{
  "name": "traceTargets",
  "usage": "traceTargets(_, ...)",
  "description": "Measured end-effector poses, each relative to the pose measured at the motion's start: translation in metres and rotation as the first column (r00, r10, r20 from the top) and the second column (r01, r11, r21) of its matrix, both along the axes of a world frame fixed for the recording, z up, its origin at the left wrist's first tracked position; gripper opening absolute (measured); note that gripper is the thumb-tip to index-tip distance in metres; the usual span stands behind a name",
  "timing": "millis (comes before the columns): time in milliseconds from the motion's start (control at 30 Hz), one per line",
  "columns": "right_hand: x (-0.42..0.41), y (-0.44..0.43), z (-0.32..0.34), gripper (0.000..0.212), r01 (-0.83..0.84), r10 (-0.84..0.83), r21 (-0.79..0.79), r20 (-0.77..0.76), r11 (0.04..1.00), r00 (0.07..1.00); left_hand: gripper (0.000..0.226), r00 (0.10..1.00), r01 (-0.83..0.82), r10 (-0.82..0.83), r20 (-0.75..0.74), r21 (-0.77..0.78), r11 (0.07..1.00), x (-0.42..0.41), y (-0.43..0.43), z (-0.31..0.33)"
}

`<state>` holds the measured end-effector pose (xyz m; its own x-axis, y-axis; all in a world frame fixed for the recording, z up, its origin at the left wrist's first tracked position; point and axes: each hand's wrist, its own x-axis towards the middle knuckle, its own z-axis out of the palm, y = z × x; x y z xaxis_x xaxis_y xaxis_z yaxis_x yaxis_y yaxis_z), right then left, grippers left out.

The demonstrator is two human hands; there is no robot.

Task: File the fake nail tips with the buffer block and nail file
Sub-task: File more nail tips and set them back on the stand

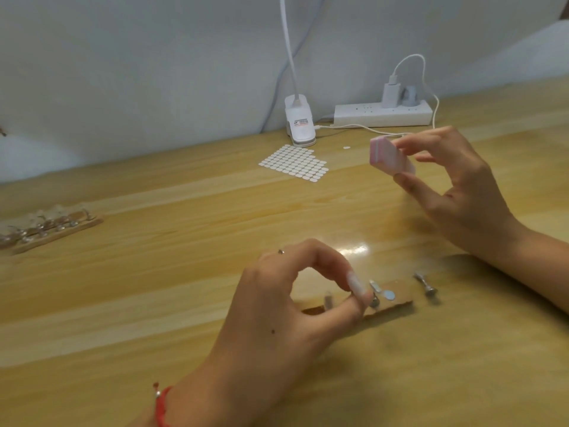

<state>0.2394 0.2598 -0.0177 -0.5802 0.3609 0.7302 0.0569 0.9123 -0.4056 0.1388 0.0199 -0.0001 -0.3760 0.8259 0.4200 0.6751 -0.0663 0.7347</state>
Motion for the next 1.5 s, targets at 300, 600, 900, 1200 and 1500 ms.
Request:
traceTargets(300, 0.001, 0.0, 0.0, 0.038, -0.016, 0.016, 0.012, 0.008, 1.0, 1.0, 0.05, 0.983, -0.017, -0.029, -0.179, -0.247, 0.969, -0.011, -0.003, 0.017)
traceTargets(600, 0.0, 0.001, 0.0, 0.038, -0.029, 0.029, 0.027, -0.003, 0.999, 1.0, 0.058, 0.957, -0.02, -0.214, -0.196, -0.78, 0.626, -0.063, -0.037, 0.042)
traceTargets(900, 0.0, -0.002, -0.001, 0.038, -0.041, 0.042, 0.031, -0.015, 0.999, 0.999, 0.012, 0.951, 0.037, -0.192, -0.241, -0.53, 0.847, -0.057, -0.025, 0.032)
traceTargets(1200, 0.0, -0.004, 0.002, 0.039, -0.041, 0.041, 0.01, 0.001, 0.999, 0.999, 0.014, 0.958, 0.086, -0.224, -0.181, -0.564, 0.821, -0.046, -0.011, 0.032)
traceTargets(1500, -0.001, -0.006, 0.002, 0.039, -0.027, 0.027, -0.015, -0.008, 1.0, 1.0, 0.047, 0.946, -0.012, -0.187, -0.266, -0.603, 0.798, -0.035, -0.004, 0.047)
